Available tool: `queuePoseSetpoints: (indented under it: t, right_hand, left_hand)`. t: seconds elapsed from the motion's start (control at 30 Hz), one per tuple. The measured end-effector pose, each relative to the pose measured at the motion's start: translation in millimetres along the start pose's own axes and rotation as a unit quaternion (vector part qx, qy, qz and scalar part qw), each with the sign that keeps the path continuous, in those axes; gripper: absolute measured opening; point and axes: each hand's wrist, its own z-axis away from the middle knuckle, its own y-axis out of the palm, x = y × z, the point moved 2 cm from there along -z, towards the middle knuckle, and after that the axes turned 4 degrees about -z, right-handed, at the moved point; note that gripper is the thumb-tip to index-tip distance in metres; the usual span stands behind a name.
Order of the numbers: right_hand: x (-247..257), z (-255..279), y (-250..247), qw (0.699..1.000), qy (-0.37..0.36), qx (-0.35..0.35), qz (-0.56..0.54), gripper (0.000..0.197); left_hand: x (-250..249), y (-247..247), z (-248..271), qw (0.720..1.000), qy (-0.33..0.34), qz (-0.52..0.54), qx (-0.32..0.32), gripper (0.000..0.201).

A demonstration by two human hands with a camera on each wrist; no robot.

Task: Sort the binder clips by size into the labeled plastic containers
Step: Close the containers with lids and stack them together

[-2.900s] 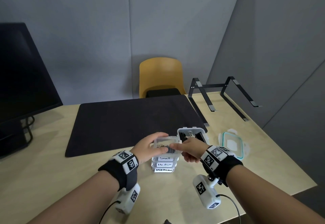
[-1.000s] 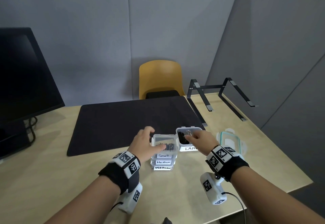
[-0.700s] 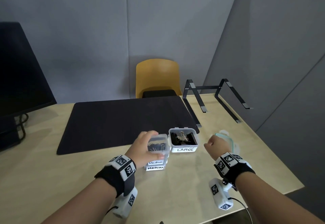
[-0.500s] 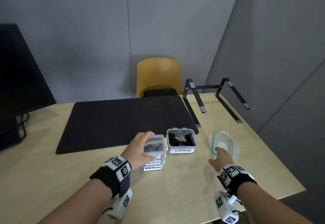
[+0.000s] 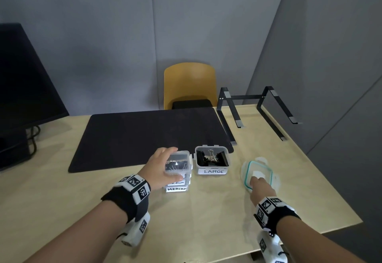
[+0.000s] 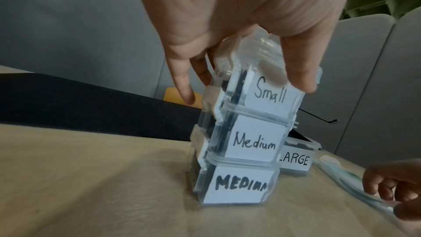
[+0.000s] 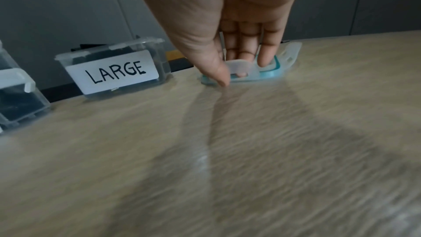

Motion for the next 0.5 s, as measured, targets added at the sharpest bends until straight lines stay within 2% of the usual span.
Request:
queuePoseSetpoints:
  t: [0.27,0.5]
  right_hand:
    - [19.7,4.2,-35.1,0.996,-0.03,-0.082,-0.009,0.039]
    - [39.7,11.3,-58.2,0.984,-0.087,-0.134,-0.085,0.041]
  left_hand:
    - [3.8,-4.9,-4.5,0.998,-0.008,-0.055,-0.019,0.077]
    - [1.7,-16.8,-10.6,0.994,-0.004,-0.101,-0.031,0.072]
